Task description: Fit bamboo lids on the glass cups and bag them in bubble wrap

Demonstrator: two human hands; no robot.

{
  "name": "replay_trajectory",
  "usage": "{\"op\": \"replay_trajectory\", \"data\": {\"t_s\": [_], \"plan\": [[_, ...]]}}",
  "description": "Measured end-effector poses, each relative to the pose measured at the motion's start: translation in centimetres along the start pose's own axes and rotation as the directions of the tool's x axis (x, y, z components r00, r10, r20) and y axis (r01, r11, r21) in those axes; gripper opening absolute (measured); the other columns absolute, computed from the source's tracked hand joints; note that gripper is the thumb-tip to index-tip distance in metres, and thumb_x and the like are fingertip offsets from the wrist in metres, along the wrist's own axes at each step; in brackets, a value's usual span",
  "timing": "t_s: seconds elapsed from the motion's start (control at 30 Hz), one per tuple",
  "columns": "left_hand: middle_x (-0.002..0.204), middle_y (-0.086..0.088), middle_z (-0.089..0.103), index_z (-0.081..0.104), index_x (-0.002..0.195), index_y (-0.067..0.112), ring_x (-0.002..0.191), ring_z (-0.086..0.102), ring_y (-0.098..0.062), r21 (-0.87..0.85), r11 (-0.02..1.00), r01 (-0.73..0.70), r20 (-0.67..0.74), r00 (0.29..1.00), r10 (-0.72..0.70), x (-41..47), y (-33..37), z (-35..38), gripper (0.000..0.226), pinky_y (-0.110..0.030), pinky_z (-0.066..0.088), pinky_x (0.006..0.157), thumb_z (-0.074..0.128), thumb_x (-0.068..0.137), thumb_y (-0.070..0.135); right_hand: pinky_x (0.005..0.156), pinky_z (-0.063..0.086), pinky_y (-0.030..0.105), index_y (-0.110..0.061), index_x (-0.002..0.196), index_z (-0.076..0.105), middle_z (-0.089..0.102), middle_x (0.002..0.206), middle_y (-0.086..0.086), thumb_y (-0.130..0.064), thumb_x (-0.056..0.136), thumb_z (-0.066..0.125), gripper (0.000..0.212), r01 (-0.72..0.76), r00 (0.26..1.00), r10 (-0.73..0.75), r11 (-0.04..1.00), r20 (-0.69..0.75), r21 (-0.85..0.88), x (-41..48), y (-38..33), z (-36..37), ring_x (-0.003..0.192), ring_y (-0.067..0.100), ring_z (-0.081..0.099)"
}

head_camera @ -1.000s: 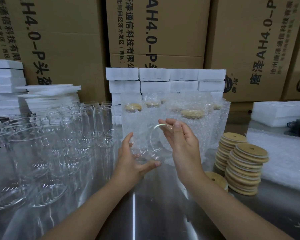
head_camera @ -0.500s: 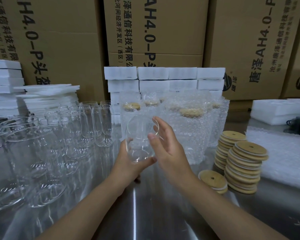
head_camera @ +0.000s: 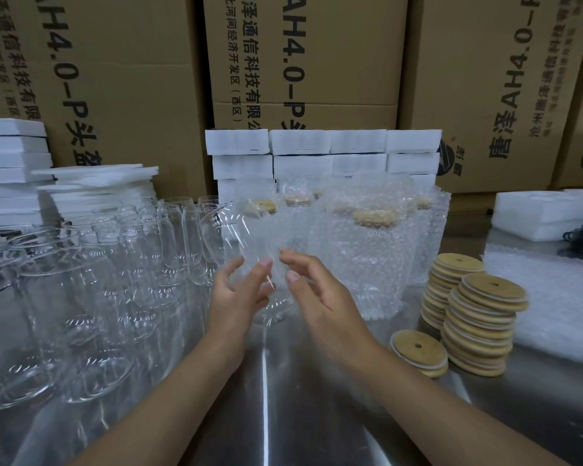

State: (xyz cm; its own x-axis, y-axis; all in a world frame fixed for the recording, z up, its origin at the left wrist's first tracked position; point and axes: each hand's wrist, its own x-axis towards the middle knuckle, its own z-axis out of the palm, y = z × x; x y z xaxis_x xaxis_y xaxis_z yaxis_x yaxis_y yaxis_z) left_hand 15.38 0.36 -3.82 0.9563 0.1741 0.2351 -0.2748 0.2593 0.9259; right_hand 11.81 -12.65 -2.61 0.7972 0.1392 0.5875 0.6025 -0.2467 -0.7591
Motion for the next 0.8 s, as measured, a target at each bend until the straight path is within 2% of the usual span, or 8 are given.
{"op": "replay_trajectory", "data": {"t_s": [0.07,0.17,0.27,0.37,0.53,0.67,0.73,0.8], "plan": [[0.092,-0.005,0.074,0.05,0.124,0.022,0.079,0.074,-0.017,-0.059,0.997,0.042,0.019,0.999,-0.041,-0.1,0.1,0.0,0.082,-0.026,0.055,0.063,0.082,0.056,0.055,0.108,0.036,0.023,-0.049,0.117,0.049,0.049,0.136,-0.024,-0.033,0.095,0.054,0.028,0.024,0.999,-0.023,0.999,0.035,-0.026,-0.1,-0.1,0.0,0.126,-0.012,0.041],[0.091,-0.011,0.074,0.057,0.113,0.029,0.08,0.073,-0.024,-0.152,0.975,0.163,0.068,0.986,-0.154,-0.3,0.5,0.1,0.067,-0.036,0.058,0.066,0.075,0.059,0.065,0.109,0.034,0.028,-0.05,0.12,0.048,0.041,0.143,-0.025,-0.04,0.084,0.067,0.042,0.073,0.995,-0.065,0.99,0.071,-0.118,-0.2,-0.2,0.0,0.132,-0.007,0.035],[0.096,-0.015,0.074,0.056,0.121,0.019,0.087,0.073,-0.026,-0.281,0.896,0.344,0.203,0.934,-0.295,-0.6,0.9,0.1,0.082,-0.035,0.06,0.064,0.06,0.058,0.071,0.107,0.03,0.018,-0.052,0.124,0.044,0.036,0.144,-0.028,-0.042,0.074,0.078,0.061,0.122,0.989,-0.105,0.976,0.103,-0.181,-0.2,-0.4,-0.1,0.132,-0.01,0.03],[0.109,-0.017,0.071,0.056,0.12,0.005,0.098,0.07,-0.023,-0.377,0.78,0.5,0.342,0.857,-0.385,-0.7,0.9,-0.2,0.094,-0.037,0.053,0.08,0.055,0.06,0.077,0.105,0.021,0.004,-0.054,0.125,0.038,0.033,0.143,-0.032,-0.04,0.071,0.082,0.071,0.15,0.984,-0.125,0.965,0.129,-0.213,-0.2,-0.5,-0.3,0.133,-0.014,0.026],[0.119,-0.015,0.063,0.047,0.134,0.007,0.11,0.063,-0.026,-0.417,0.713,0.563,0.405,0.818,-0.408,-0.8,1.2,-0.5,0.106,-0.039,0.05,0.092,0.06,0.059,0.081,0.102,0.019,-0.001,-0.054,0.13,0.033,0.029,0.147,-0.029,-0.045,0.068,0.081,0.079,0.191,0.978,-0.166,0.958,0.129,-0.214,-0.2,-0.6,-0.2,0.134,-0.016,0.023],[0.142,-0.017,0.049,0.043,0.143,0.009,0.127,0.054,-0.027,-0.421,0.69,0.589,0.44,0.798,-0.413,-1.1,1.7,-0.3,0.116,-0.04,0.046,0.102,0.061,0.058,0.085,0.105,0.02,0.001,-0.054,0.133,0.029,0.026,0.15,-0.027,-0.052,0.065,0.08,0.085,0.207,0.975,-0.187,0.959,0.116,-0.195,-0.2,-0.7,-0.1,0.136,-0.013,0.023],[0.142,-0.018,0.05,0.045,0.141,0.009,0.125,0.056,-0.029,-0.395,0.697,0.599,0.454,0.787,-0.419,-1.1,1.9,-0.1,0.111,-0.042,0.047,0.101,0.061,0.06,0.083,0.107,0.022,0.005,-0.056,0.133,0.027,0.025,0.15,-0.029,-0.053,0.063,0.08,0.087,0.206,0.976,-0.188,0.96,0.112,-0.188,-0.2,-0.7,-0.2,0.137,-0.012,0.022],[0.14,-0.02,0.052,0.046,0.139,0.008,0.119,0.06,-0.029,-0.328,0.729,0.6,0.461,0.776,-0.431,-1.1,2.0,0.1,0.106,-0.043,0.053,0.093,0.058,0.061,0.08,0.107,0.021,0.004,-0.063,0.129,0.024,0.025,0.148,-0.031,-0.057,0.059,0.079,0.089,0.189,0.98,-0.174,0.965,0.098,-0.18,-0.1,-0.8,-0.3,0.136,-0.012,0.022]]}}
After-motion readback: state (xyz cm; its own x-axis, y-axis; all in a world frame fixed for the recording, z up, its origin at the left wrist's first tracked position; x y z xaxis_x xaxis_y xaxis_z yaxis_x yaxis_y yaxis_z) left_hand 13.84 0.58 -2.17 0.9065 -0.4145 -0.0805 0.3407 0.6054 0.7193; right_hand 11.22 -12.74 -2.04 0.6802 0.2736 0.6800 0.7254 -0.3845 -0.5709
